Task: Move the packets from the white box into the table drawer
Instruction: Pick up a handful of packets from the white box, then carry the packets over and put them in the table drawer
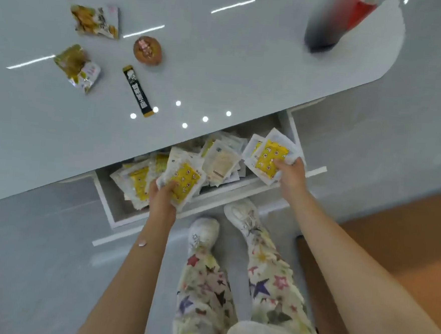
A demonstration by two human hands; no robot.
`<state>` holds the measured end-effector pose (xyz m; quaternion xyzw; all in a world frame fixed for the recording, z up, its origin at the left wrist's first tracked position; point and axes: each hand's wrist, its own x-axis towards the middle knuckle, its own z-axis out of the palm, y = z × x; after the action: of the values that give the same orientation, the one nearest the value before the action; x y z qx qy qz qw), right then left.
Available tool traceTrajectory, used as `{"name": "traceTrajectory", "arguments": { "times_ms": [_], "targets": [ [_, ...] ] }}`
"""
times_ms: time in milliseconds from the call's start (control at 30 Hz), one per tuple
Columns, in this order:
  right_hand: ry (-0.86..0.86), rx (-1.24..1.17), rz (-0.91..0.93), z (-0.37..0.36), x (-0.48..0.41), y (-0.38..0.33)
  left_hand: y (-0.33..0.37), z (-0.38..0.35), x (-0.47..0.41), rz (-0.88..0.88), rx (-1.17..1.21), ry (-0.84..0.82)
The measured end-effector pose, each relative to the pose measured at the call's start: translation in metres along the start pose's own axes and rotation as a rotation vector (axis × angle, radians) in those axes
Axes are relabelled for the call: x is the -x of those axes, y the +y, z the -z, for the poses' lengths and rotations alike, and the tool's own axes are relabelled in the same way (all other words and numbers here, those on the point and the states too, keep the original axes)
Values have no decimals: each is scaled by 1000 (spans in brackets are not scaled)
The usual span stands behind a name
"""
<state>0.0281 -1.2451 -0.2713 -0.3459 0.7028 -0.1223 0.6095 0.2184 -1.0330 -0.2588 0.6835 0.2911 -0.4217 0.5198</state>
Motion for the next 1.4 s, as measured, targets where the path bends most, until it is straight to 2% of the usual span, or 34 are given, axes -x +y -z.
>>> {"name": "traceTrajectory", "arguments": {
  "times_ms": [100, 167, 267, 333, 467, 567, 633, 767, 933, 1033, 1233, 1400],
  "targets": [
    [-71, 2, 5, -11, -42, 5, -13, -22, -29, -6, 64, 29],
    [-114, 10, -13, -24, -60, 10, -23, -29, -40, -75, -9, 71],
    [-79, -43, -91, -38, -75, 20, -35, -35, -39, -220, -141, 210],
    [-20, -78, -150, -42, -79, 25, -39, -34, -37, -242, -180, 272],
    [70, -37, -156, -42, -78, 26, -37, -28, -23, -293, -259, 235],
    [1, 22, -232, -44, -72, 20, -29, -25, -13, -385, -324, 182],
    [-32, 143, -257, -44, -61, 12, -24, -18, -7, -468, -456, 169],
    [-62, 428, 2, -39, -3, -25, -12, 8, 17, -460, -623, 128],
    [-362, 628, 319, -39, 104, -96, 41, 53, 92, -545, -932, 222],
    [-472, 786, 474, -43, 162, -139, 78, 80, 144, -587, -1076, 279],
    [-601, 1280, 884, -55, 288, -210, 125, 141, 258, -699, -1094, 431],
    [-635, 1557, 1185, -83, 371, -222, 128, 191, 326, -620, -1038, 513]
  ]
}}
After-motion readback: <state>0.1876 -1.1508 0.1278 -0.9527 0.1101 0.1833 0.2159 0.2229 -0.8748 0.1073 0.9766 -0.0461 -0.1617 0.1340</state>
